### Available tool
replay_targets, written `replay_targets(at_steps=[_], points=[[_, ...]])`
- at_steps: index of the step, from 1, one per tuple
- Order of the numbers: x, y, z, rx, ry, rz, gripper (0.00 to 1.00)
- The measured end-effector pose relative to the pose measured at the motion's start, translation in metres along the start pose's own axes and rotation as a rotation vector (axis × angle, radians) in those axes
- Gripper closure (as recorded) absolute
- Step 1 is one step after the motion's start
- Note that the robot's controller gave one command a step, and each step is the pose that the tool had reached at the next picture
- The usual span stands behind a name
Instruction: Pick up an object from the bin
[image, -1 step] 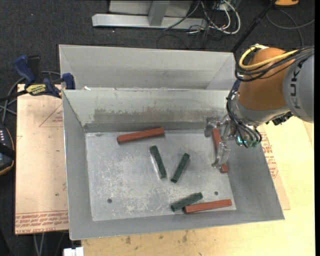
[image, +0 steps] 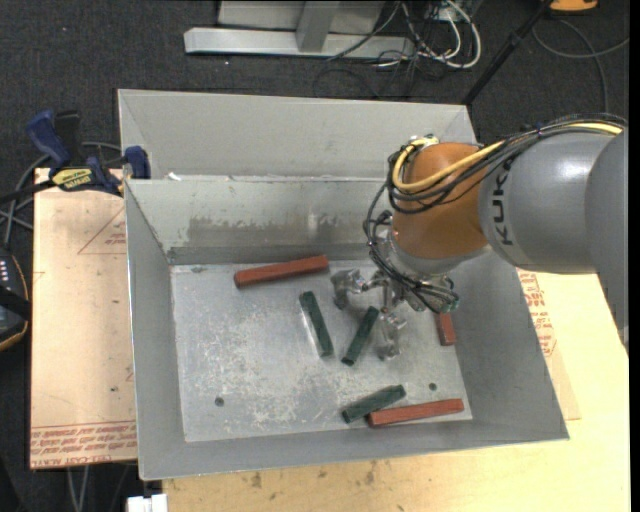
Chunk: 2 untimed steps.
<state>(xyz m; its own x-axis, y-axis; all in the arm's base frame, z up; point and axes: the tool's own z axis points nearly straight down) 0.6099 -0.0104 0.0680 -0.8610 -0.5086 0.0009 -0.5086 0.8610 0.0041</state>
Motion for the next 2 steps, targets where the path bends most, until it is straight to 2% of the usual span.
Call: replay_targets(at_steps=[1,2], points=[[-0.001,-0.002,-0.003,0.005,-0.004,0.002,1.0],[-0.026,0.015,-0.157,0.009,-0.013,-0.062,1.0]])
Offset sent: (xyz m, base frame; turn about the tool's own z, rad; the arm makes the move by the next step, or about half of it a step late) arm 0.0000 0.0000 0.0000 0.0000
